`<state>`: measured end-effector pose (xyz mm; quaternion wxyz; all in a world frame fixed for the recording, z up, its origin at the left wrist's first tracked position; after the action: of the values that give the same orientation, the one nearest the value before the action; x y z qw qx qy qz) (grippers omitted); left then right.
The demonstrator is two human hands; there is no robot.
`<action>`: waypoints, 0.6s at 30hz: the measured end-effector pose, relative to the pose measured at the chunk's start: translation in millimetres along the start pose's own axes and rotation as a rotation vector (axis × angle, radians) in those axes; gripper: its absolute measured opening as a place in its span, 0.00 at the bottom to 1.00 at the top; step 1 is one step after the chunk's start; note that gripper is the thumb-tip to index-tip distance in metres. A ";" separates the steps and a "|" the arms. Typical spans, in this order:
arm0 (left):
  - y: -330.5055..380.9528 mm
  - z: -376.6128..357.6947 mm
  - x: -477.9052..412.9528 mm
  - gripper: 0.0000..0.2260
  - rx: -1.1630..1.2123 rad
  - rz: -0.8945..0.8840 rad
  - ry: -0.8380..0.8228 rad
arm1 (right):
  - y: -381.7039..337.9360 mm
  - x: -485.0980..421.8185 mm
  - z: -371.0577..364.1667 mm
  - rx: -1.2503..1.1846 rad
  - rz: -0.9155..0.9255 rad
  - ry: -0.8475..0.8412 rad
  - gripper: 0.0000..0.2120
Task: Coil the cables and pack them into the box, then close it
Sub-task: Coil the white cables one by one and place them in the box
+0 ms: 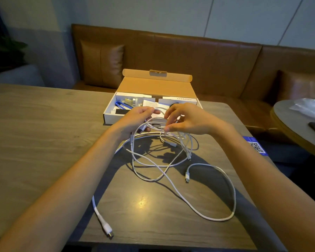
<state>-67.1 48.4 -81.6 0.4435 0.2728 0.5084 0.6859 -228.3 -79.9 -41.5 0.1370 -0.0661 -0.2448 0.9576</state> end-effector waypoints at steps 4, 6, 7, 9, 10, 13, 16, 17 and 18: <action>-4.5 4.4 -1.6 0.15 -0.229 -0.122 -0.015 | -8.0 -0.8 -2.4 -0.054 0.054 0.094 0.07; -1.2 7.8 -1.3 0.16 -0.292 -0.146 0.027 | -13.9 -2.4 -1.0 -0.126 0.061 0.217 0.07; 1.8 10.1 -1.7 0.19 -0.259 -0.130 0.078 | -16.3 -3.4 0.2 -0.171 0.065 0.269 0.06; 11.9 14.8 -0.1 0.24 -0.102 -0.102 0.221 | -18.7 -4.2 3.5 -0.252 0.092 0.367 0.06; 18.5 16.9 1.2 0.25 -0.003 -0.105 0.253 | -20.0 -4.6 4.9 -0.284 0.114 0.413 0.07; 42.5 18.5 9.3 0.28 0.277 -0.124 0.095 | -23.7 -4.8 5.2 -0.311 0.174 0.483 0.07; 62.0 15.1 13.6 0.32 0.239 -0.075 -0.022 | -28.7 -3.6 7.0 -0.267 0.226 0.489 0.06; 66.3 14.5 14.1 0.32 0.153 -0.065 -0.012 | -30.6 -3.0 8.7 -0.235 0.242 0.494 0.05; 69.3 14.2 14.2 0.31 0.063 -0.073 -0.012 | -32.9 -2.7 10.5 -0.201 0.256 0.497 0.06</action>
<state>-84.8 61.3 -12.9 0.4623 0.2721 0.5368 0.6512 -220.2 -57.7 -16.2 0.0635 -0.3419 -0.2872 0.8925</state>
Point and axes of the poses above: each hand's wrist, its own x-axis away from the middle knuckle, its own z-axis out of the back of the hand, y = z × x, the point moved 1 cm from there along -x, towards the middle knuckle, and after that the axes turned 6 degrees about -z, right-handed, at the moved point
